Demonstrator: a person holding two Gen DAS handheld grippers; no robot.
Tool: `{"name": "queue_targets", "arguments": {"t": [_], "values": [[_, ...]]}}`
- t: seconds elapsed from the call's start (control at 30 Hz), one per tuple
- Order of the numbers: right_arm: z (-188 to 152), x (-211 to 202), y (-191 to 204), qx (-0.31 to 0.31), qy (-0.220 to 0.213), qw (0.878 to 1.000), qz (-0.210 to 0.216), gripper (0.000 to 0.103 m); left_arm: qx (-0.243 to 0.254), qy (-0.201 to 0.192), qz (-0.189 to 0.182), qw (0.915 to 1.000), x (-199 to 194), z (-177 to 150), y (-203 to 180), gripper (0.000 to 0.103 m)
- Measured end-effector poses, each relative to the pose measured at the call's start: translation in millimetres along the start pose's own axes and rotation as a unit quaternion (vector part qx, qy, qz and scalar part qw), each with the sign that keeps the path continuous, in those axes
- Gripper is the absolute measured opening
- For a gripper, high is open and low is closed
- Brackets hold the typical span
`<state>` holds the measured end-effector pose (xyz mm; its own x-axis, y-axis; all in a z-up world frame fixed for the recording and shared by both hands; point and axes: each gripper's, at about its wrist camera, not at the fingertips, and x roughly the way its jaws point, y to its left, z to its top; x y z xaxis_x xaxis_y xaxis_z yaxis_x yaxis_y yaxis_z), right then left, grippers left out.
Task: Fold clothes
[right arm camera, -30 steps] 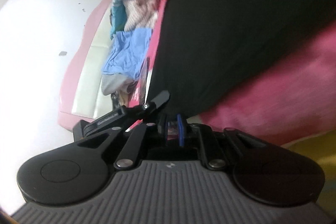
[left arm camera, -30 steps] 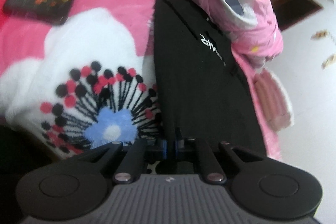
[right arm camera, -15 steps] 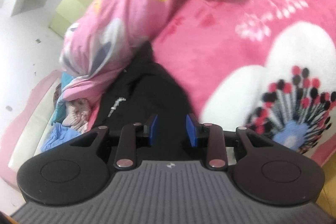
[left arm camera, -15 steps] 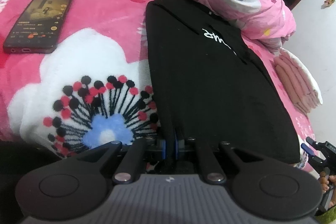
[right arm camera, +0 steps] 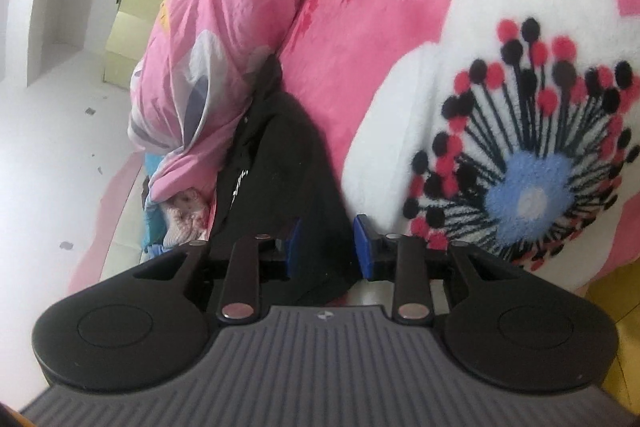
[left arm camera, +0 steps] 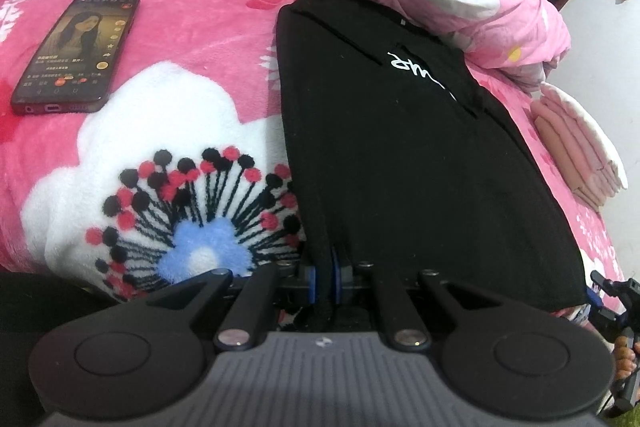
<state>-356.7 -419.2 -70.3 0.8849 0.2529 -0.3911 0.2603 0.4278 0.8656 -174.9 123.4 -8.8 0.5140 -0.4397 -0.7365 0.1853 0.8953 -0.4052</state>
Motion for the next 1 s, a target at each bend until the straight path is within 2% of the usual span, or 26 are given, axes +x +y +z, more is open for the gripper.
{"name": "queue_targets", "arguments": {"t": [0.17, 0.33, 0.47, 0.6, 0.7, 0.83, 1.0], "values": [[9, 6, -2, 0.001, 0.002, 1.0, 0.001, 0.028, -0.002, 0.001, -0.001, 1.0, 0, -1, 0, 0.009], [1, 6, -4, 0.005, 0.032, 0.999, 0.017, 0.028, -0.004, 0.0, -0.006, 1.0, 0, -2, 2, 0.009], [-2, 9, 0, -0.008, 0.042, 0.999, 0.02, 0.02, 0.0, 0.001, -0.006, 1.0, 1, -2, 2, 0.009], [1, 13, -2, -0.002, 0.039, 0.999, 0.024, 0.016, -0.01, 0.002, -0.013, 0.9999, -1, -3, 4, 0.009], [-1, 14, -4, 0.003, 0.036, 0.999, 0.03, 0.004, -0.013, 0.003, -0.018, 0.9997, -1, -5, 5, 0.009], [-6, 12, 3, -0.01, 0.024, 0.999, 0.042, 0.003, 0.008, -0.007, -0.004, 0.9999, -5, -9, -1, 0.005], [-11, -3, 21, -0.033, -0.012, 0.998, 0.057, 0.002, 0.009, -0.035, -0.006, 0.9993, -20, -11, -8, 0.004]]}}
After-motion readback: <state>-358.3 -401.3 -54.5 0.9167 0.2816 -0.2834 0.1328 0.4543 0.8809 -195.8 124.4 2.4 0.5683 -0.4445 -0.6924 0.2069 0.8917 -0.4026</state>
